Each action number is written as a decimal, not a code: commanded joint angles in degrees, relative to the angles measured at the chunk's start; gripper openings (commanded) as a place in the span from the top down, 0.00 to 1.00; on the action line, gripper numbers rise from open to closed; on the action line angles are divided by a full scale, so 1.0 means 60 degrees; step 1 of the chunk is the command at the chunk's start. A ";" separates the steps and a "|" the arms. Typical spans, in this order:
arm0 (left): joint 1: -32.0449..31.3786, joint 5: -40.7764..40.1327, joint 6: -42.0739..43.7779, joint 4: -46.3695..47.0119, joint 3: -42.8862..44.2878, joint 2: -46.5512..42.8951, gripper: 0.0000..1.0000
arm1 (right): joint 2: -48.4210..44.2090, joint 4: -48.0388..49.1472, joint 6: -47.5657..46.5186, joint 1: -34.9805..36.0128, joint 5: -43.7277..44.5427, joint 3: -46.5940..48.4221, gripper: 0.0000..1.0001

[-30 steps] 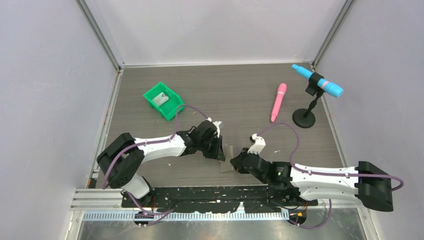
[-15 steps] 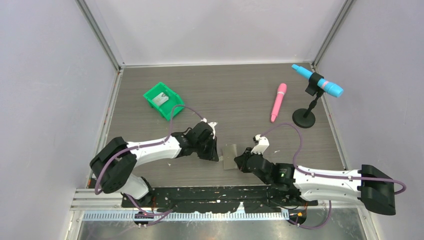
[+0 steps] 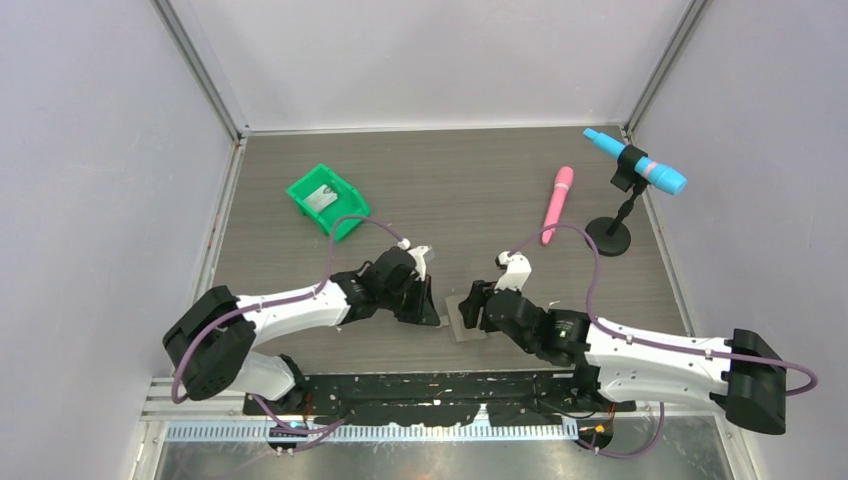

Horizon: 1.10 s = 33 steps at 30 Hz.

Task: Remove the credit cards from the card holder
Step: Open the card holder at the center of the board.

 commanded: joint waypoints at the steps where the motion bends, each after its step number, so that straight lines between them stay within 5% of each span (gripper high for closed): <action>1: 0.0026 0.0235 -0.0113 0.0595 0.0029 -0.0583 1.00 | 0.0588 -0.0211 -0.0576 0.0220 -0.0251 0.0535 0.33; 13: 0.0026 0.0279 -0.0230 0.0754 -0.0191 -0.1003 1.00 | 0.2347 -0.0140 -0.0329 0.0645 -0.0039 0.1121 0.27; 33: 0.0026 -0.0185 -0.0085 0.0353 -0.0466 -0.1363 1.00 | 0.2291 -0.1236 0.0347 0.0742 0.0765 0.1239 0.33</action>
